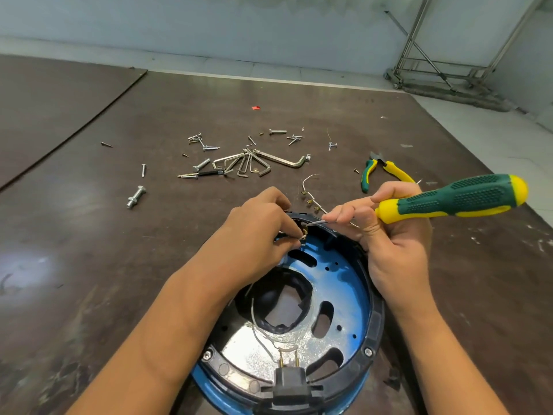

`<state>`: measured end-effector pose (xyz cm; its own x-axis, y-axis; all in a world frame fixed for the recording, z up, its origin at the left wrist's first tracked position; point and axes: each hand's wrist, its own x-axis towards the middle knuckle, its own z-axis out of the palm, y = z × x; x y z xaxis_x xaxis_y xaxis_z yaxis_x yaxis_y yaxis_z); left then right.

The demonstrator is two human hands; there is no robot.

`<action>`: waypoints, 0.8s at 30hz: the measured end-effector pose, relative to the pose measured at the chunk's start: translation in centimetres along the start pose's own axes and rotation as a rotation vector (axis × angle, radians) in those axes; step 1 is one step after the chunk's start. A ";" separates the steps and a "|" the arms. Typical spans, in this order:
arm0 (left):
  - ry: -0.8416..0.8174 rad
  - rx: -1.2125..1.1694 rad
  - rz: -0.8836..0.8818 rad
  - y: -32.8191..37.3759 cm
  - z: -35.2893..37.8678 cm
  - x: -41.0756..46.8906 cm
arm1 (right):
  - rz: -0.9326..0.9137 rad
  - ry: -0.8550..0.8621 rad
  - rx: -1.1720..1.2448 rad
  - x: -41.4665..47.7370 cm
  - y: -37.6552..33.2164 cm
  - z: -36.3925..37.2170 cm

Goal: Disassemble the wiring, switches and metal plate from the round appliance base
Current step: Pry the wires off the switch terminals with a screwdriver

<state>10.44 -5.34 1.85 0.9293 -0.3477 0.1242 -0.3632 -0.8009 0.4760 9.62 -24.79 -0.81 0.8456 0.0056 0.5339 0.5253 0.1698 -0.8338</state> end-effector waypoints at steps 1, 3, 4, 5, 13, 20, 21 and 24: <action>0.005 -0.001 0.007 0.0 0.0 0.0 | -0.001 -0.006 -0.013 0.1 -0.1 0.0; 0.006 0.007 0.018 0.0 0.1 -0.1 | -0.002 -0.019 -0.049 0.3 -0.2 0.0; 0.008 0.012 0.022 0.0 0.1 0.0 | 0.002 -0.020 -0.073 0.4 -0.3 0.0; 0.010 0.018 0.024 0.1 0.1 0.0 | 0.011 -0.017 -0.094 0.6 -0.4 0.1; 0.014 0.034 0.033 0.1 0.1 -0.1 | 0.039 0.008 -0.177 1.9 0.2 0.3; 0.007 0.044 0.039 0.1 0.0 -0.1 | 0.104 0.037 -0.124 2.8 0.4 0.4; 0.006 0.046 0.041 0.0 0.0 -0.2 | 0.124 0.051 -0.117 2.9 0.4 0.4; 0.002 0.047 0.043 0.0 0.0 -0.1 | 0.183 0.110 -0.089 3.1 0.8 0.3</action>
<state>10.32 -5.35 1.82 0.9130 -0.3813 0.1452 -0.4054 -0.8074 0.4287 12.63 -24.32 0.27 0.9304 -0.0794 0.3578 0.3641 0.0882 -0.9272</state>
